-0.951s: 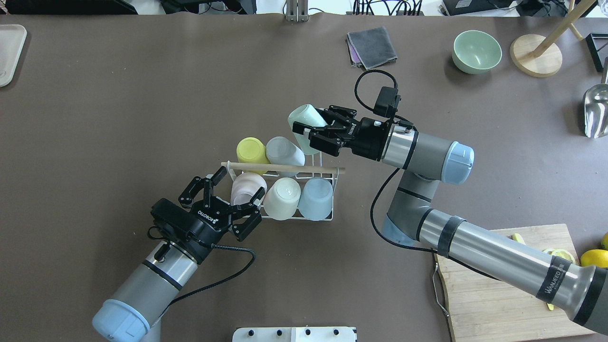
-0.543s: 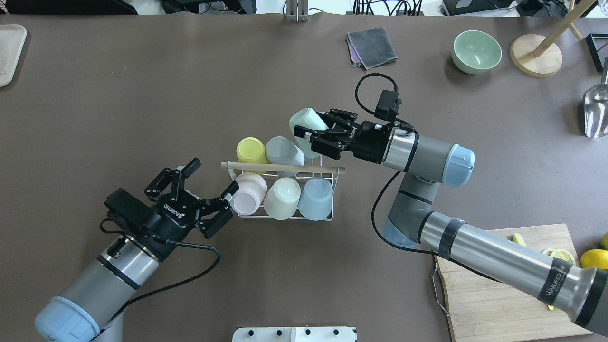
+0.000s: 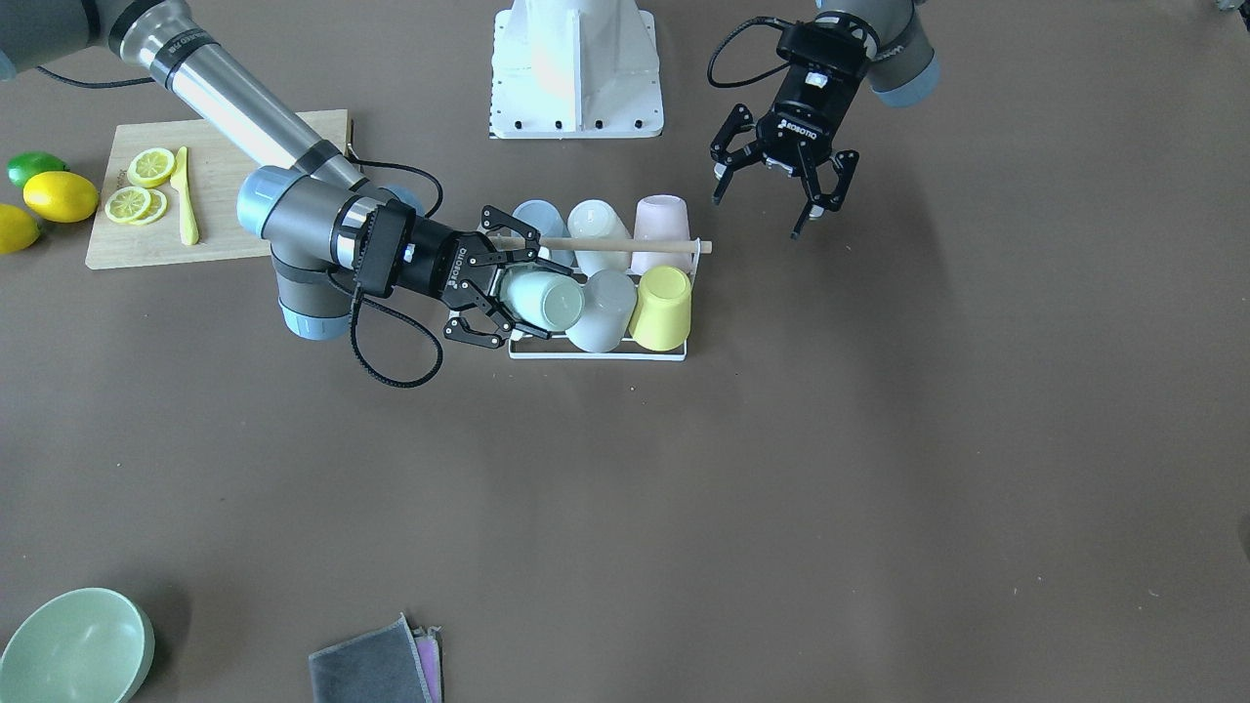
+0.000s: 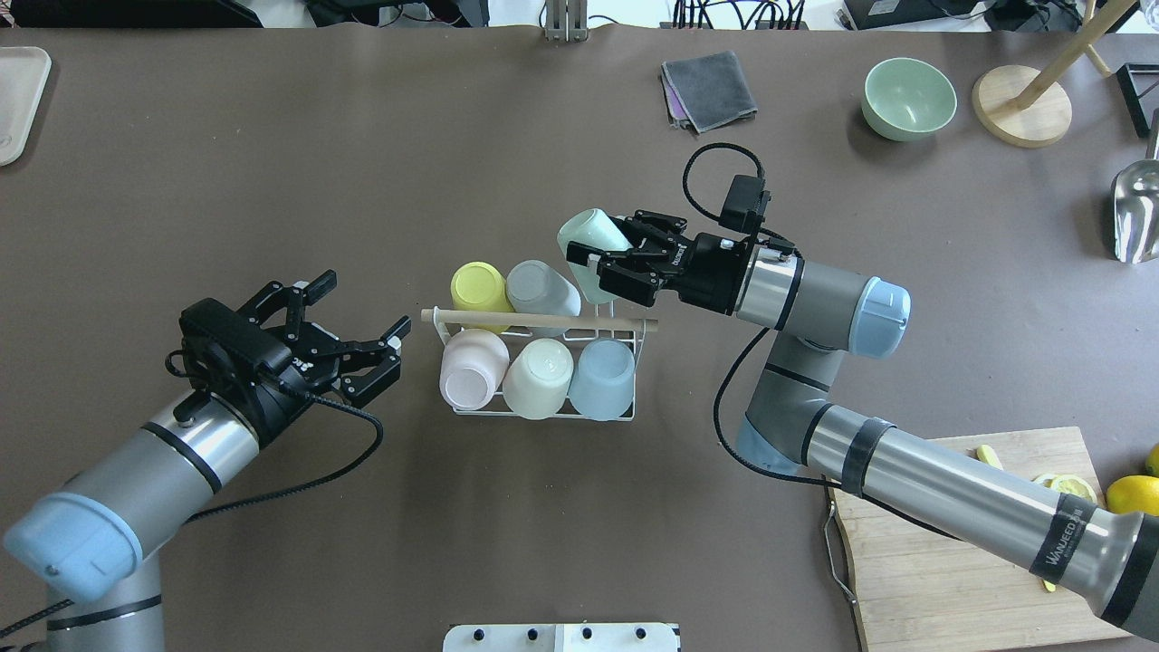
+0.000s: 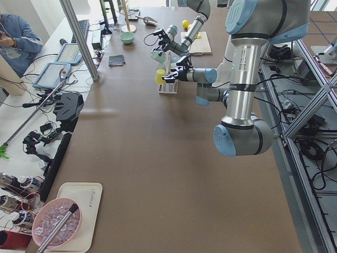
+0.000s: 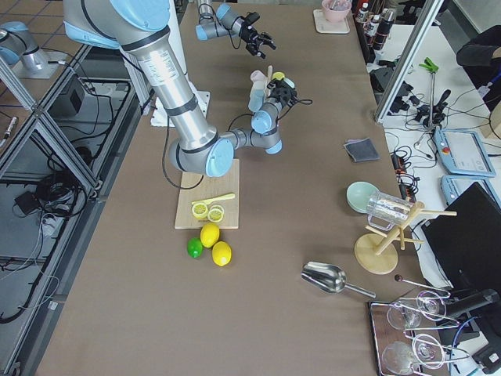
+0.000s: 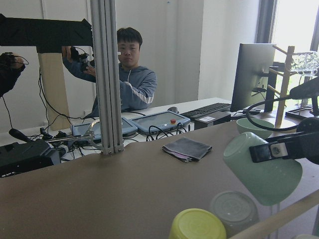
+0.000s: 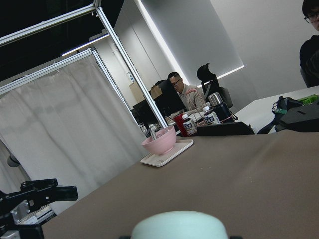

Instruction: Place cup on cup holder

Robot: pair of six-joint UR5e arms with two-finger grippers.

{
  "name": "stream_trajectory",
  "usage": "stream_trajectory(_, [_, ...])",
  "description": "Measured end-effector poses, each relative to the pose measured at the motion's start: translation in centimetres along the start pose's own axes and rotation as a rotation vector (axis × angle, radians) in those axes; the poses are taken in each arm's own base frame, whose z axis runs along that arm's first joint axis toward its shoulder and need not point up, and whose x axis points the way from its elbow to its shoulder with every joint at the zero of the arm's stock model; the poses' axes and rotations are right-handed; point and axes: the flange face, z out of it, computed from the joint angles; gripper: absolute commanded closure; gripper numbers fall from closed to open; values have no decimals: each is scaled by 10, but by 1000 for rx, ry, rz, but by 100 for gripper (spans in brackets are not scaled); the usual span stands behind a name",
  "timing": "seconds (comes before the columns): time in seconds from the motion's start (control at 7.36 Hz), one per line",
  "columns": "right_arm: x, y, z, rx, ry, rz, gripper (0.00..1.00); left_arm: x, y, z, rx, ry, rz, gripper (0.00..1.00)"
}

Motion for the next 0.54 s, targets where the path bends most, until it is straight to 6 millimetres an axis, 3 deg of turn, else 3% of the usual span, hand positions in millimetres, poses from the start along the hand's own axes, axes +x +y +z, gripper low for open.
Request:
stream_trajectory(0.27, [2,-1,-7,2,-15,-5,0,-70,-17,20,-195,-32,-13,1])
stream_trajectory(0.54, [5,-8,-16,-7,-32,-12,0,-165,-35,20,-463,-85,-107,1])
